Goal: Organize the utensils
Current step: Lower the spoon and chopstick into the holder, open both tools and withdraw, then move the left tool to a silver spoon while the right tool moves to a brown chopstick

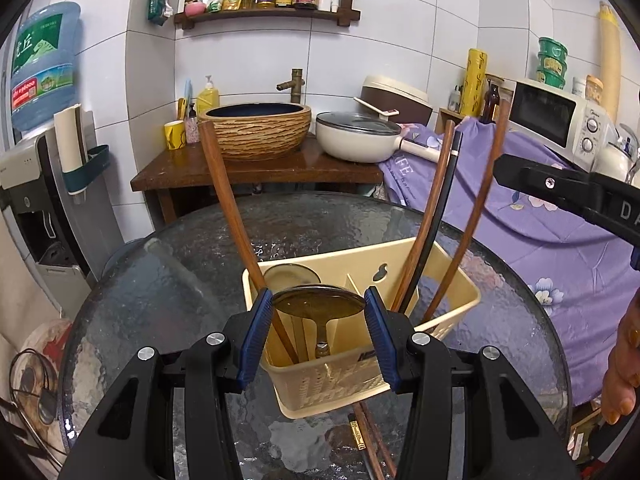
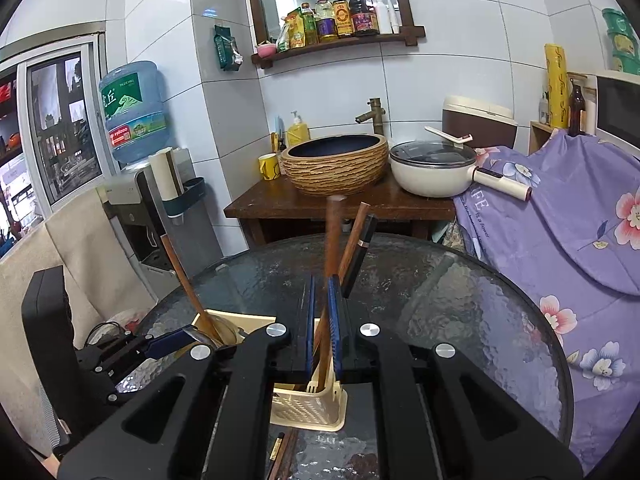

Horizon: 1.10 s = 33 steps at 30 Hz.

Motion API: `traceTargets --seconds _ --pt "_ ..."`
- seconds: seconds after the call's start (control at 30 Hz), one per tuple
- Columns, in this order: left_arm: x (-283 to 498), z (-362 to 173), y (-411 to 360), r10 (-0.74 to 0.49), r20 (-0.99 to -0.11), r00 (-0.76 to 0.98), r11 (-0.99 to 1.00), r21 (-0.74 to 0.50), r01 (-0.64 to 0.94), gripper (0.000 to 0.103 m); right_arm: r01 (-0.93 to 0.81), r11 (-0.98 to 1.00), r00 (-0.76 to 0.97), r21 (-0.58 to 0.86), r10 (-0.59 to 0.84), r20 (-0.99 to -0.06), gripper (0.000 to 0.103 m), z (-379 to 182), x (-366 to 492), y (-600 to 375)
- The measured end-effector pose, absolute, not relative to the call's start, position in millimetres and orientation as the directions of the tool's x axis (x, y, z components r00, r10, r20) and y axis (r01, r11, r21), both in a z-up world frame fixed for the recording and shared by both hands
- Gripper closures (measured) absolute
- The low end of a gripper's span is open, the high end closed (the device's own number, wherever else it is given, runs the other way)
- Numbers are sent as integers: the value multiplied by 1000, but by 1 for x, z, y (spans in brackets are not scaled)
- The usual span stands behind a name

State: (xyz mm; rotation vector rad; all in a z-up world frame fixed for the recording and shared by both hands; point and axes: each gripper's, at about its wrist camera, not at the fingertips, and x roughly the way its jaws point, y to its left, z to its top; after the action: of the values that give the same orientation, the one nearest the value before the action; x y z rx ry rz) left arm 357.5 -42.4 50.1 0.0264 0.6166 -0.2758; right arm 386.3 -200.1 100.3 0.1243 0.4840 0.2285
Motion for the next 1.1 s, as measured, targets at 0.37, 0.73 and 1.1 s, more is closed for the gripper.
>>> traceTargets --seconds 0.37,0.73,1.1 --pt "321 73 -43 -236 -456 858 962 12 272 15 -161 971 899 178 219 -379 39 101 366 -217" --pt "258 28 -21 -245 -543 803 959 -12 284 7 -247 969 832 11 219 -510 29 38 305 -201" --pt "221 -40 -5 -229 -686 691 962 -50 270 9 -276 959 690 60 241 -683 29 -55 264 -179"
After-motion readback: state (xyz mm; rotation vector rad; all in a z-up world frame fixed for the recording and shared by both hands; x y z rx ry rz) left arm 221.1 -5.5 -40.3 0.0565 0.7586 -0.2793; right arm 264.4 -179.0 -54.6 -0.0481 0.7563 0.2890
